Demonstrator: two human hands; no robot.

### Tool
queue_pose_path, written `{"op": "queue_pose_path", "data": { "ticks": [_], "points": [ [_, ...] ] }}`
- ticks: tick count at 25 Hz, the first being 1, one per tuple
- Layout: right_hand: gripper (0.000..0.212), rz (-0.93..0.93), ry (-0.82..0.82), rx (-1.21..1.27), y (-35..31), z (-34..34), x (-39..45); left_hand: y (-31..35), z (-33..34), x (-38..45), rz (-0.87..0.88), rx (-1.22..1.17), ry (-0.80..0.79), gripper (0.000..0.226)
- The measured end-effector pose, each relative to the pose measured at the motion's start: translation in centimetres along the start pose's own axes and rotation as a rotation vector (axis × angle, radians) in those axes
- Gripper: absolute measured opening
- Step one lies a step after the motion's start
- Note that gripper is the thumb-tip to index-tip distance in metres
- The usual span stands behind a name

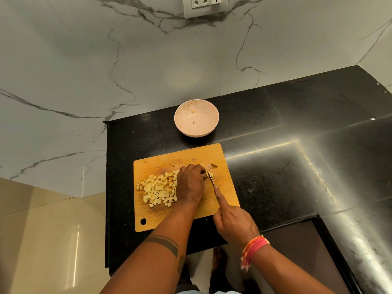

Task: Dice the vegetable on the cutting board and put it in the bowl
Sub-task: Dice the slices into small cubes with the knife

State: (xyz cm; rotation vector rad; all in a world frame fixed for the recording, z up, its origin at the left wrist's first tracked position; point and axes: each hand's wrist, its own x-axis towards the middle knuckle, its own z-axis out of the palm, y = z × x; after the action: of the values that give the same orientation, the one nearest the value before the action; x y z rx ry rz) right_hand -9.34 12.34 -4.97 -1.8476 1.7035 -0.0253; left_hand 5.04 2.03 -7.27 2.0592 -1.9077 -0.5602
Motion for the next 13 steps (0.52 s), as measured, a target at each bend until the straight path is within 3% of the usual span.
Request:
{"op": "queue_pose_path", "data": {
  "ticks": [6, 13],
  "points": [
    [0.076, 0.006, -0.01, -0.001, -1.1, 0.1, 2.4, -0.3, -0.2, 0.1, 0.025, 0.044, 0.0, 0.018],
    [0.079, 0.022, -0.048, -0.014, -0.3, 1.0, -0.3, -0.2, -0.3, 0.0, 0.039, 0.117, -0.011, 0.019]
  ]
}}
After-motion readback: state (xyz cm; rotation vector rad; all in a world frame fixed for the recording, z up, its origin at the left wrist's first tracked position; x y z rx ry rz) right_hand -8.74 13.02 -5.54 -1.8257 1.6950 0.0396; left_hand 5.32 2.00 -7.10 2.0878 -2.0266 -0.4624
